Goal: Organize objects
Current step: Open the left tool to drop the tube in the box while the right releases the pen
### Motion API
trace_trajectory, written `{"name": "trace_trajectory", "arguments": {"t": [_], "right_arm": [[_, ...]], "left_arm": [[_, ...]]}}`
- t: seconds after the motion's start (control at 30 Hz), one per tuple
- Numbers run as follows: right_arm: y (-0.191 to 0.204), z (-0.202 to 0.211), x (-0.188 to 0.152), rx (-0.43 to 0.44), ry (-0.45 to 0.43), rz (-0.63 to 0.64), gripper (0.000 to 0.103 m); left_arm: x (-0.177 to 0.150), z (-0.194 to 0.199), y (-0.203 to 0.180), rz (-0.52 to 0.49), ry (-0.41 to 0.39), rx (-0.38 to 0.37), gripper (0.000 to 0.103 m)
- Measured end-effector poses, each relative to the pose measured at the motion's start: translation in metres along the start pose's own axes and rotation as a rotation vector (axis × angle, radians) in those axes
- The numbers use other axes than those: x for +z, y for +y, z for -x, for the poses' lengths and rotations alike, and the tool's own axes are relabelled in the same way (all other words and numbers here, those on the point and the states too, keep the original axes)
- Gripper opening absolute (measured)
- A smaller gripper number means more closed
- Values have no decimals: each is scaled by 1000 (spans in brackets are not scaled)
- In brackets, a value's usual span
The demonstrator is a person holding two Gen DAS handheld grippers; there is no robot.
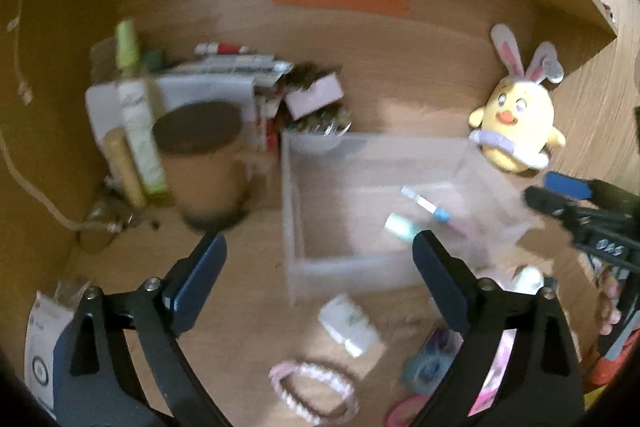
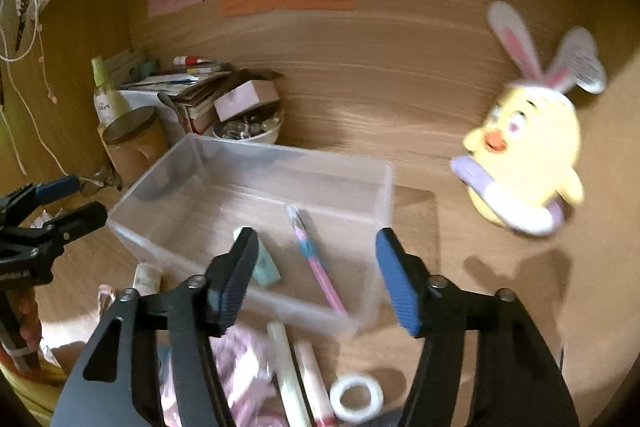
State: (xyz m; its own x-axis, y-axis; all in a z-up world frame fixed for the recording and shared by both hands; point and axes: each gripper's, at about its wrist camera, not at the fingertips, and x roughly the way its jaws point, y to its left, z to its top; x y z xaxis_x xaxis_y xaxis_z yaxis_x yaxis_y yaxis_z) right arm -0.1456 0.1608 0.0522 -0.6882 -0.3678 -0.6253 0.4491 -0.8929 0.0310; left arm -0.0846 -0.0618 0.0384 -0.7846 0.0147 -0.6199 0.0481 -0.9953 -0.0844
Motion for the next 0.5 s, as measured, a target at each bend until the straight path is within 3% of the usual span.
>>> {"name": "trace_trajectory", "arguments": {"t": [0.33,0.5], "right_arm": [[-36,19,-68,-66,90,-166,62],[-41,11,-93,-95,155,-224,62]], "left_arm": [[-63,-21,34,97,203,34,95],[-78,-27,34,124,243,31,95]]}}
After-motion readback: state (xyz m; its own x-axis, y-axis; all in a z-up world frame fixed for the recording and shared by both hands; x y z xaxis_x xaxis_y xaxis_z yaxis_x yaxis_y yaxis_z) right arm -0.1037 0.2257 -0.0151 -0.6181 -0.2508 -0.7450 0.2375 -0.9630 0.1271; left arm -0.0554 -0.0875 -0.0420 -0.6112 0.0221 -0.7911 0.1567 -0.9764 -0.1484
